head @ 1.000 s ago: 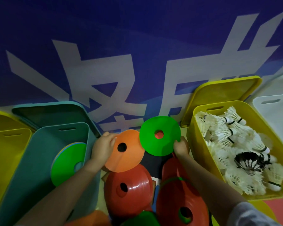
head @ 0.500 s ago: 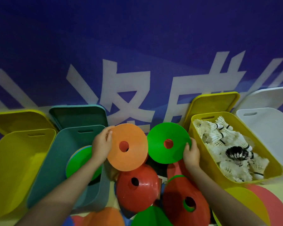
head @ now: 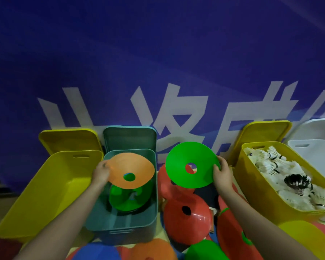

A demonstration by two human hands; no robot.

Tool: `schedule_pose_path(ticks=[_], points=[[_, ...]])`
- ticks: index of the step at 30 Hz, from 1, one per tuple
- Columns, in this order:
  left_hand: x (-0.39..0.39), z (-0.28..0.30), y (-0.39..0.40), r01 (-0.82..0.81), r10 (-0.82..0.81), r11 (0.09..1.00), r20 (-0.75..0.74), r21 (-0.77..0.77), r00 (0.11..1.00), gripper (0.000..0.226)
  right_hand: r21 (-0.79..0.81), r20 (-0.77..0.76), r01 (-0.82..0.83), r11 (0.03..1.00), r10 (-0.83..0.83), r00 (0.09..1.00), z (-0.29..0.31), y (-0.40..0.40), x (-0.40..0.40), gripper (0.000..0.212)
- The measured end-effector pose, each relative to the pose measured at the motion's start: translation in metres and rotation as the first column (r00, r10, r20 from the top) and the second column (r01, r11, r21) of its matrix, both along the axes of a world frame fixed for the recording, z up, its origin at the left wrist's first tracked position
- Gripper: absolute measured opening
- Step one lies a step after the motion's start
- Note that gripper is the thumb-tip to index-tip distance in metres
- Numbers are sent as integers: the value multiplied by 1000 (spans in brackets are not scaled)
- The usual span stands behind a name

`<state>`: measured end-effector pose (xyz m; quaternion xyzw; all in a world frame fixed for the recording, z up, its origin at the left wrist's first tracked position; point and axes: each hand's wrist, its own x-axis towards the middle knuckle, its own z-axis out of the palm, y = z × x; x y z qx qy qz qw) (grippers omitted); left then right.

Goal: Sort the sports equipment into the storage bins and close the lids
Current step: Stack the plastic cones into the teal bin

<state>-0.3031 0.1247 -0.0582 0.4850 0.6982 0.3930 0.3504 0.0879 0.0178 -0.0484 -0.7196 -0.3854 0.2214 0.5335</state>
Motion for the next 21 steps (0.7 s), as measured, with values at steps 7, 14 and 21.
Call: schedule_pose_path(ticks=[7,14,21], points=[[-19,-27,-11,183,-198,977,-142,-114,970,53,-46,-79,12,999,-15,997,-8,14,-61,40],[4,-51,-10,262,-309,944,-249,-202,918,33,-25,-131,31,999,-34,991,-6,16,-84,37],[-2,-78,-4,213,-340,904,-321,-370,884,49,-66,-93,-8,998,1,996,-5,8,-100,36]])
